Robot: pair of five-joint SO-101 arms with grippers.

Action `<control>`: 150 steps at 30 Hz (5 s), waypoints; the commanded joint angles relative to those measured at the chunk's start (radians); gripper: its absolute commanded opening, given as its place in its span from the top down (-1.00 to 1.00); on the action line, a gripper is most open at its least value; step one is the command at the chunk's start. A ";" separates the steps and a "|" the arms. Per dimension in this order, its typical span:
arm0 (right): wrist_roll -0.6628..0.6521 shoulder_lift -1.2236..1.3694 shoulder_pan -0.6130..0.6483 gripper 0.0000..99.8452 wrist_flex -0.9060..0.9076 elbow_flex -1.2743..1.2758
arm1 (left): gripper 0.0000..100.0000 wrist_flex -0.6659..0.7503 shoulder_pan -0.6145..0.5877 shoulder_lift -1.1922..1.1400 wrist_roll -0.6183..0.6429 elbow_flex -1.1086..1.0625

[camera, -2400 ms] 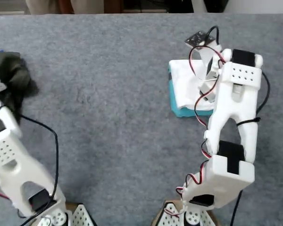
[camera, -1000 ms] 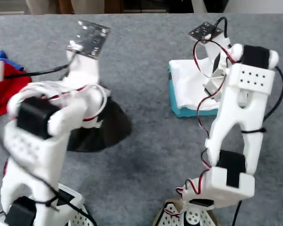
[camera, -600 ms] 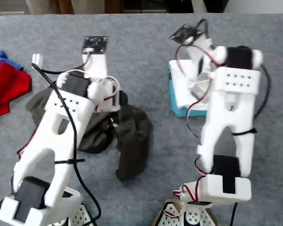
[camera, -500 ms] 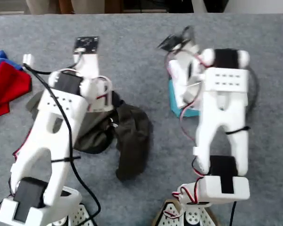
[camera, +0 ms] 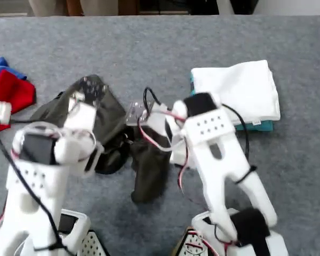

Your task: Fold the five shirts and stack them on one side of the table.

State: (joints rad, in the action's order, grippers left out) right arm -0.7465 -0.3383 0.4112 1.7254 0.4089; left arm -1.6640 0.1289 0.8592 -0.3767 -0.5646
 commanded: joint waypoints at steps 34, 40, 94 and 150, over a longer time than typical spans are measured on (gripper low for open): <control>0.279 -0.127 0.343 0.73 -0.298 0.231 | 0.96 0.307 0.040 -0.414 0.181 0.049; 0.354 -0.127 0.355 0.72 -0.377 0.277 | 0.96 0.281 -0.157 -0.349 0.129 0.068; 0.345 0.200 -0.125 1.00 -0.868 0.203 | 0.65 0.391 -0.052 -0.349 0.325 -0.164; 0.341 0.067 -0.168 1.00 -0.967 0.229 | 0.96 0.275 -0.282 -0.346 0.405 0.311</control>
State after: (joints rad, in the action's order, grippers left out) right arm -0.3920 -0.1772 0.2547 0.6529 0.7434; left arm -1.3218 -0.1274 0.4542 0.0514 -0.3498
